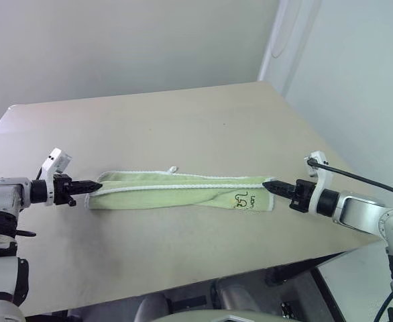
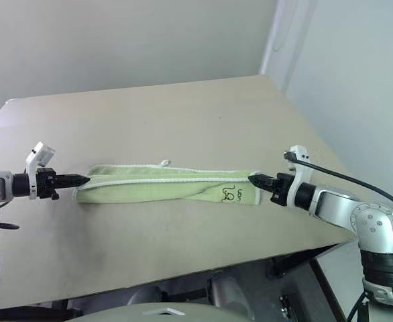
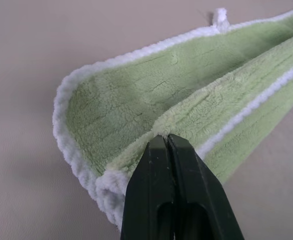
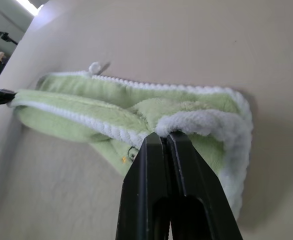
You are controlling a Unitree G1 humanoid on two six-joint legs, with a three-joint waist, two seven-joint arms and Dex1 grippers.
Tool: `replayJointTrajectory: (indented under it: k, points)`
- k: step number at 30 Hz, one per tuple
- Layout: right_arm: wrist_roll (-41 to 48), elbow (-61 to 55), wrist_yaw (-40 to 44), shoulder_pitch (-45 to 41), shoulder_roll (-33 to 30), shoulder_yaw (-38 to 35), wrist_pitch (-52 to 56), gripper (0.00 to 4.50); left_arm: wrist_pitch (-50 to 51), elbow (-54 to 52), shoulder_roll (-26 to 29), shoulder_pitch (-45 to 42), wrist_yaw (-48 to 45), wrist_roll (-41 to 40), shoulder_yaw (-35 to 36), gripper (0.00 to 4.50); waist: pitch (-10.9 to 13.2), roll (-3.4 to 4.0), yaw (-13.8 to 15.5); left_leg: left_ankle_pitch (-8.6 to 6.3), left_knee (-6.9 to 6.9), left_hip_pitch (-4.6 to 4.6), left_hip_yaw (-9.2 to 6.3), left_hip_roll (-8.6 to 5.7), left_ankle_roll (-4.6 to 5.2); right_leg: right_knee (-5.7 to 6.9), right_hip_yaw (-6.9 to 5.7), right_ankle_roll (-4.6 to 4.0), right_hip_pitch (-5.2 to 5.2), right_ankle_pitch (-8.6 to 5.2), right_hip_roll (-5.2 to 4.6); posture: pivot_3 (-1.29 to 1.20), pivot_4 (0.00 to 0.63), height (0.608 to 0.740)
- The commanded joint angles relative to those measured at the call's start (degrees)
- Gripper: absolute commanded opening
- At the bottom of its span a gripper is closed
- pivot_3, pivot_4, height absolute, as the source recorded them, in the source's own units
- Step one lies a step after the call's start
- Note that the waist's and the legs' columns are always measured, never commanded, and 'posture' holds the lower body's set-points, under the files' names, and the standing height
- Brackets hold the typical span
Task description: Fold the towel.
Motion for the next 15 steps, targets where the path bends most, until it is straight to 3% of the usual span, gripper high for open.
replayJointTrajectory:
  k: [1,15]
  points:
    - [-5.01,2.25,0.40,-3.15,2.18,0.71,-2.20,0.01,-1.15,3.33,-1.70,-3.60,1.53,1.40,0.48,0.00,-0.01,0.00,0.11,0.00,0.06,0.00,0.00,0.00,0.00,0.03,0.00,0.00,0.01,0.00,0.00,0.00,0.000,0.740]
    - [-12.74,4.69,2.72,-5.13,5.79,-0.39,-1.26,0.01,-0.22,13.50,-6.84,-11.42,5.91,2.46,2.47,0.00,-0.01,0.01,0.04,-0.01,0.46,-0.04,-0.10,-0.01,0.03,0.09,-0.02,0.23,0.01,0.19,0.02,0.00,0.000,0.740]
